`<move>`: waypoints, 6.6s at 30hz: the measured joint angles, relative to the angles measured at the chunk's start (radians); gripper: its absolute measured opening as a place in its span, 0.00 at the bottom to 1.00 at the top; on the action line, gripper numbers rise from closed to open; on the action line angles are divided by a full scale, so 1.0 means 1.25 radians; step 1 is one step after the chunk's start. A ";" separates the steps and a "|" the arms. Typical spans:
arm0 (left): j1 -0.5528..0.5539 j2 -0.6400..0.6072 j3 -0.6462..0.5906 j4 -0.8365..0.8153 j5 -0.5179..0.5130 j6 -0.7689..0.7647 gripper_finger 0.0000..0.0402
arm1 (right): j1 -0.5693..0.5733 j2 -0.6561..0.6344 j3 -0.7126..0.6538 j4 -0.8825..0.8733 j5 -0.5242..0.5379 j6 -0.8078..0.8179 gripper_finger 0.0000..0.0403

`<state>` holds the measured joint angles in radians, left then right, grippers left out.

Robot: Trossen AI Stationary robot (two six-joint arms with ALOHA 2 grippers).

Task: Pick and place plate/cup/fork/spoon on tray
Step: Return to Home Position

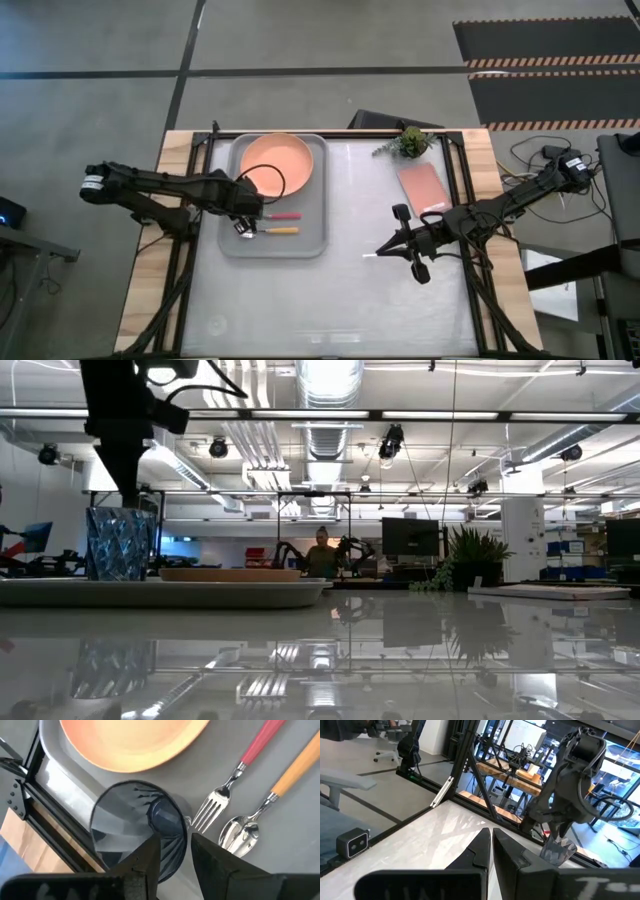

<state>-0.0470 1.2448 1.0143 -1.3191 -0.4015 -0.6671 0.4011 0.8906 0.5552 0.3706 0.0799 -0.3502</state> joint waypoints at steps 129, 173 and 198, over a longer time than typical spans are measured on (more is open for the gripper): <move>-0.010 -0.850 -0.805 1.195 0.338 0.665 0.10 | -0.162 -0.674 -0.424 -0.125 0.042 0.098 0.02; -0.010 -0.672 -0.806 1.195 0.339 0.665 0.10 | -0.161 -0.668 -0.423 -0.126 0.042 0.098 0.02; -0.010 -0.612 -0.806 1.195 0.339 0.665 0.10 | -0.161 -0.668 -0.423 -0.126 0.042 0.098 0.02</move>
<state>-0.0593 0.4795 0.0063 0.1749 0.0219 0.1643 0.2001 0.0555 0.0269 0.2131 0.1322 -0.2274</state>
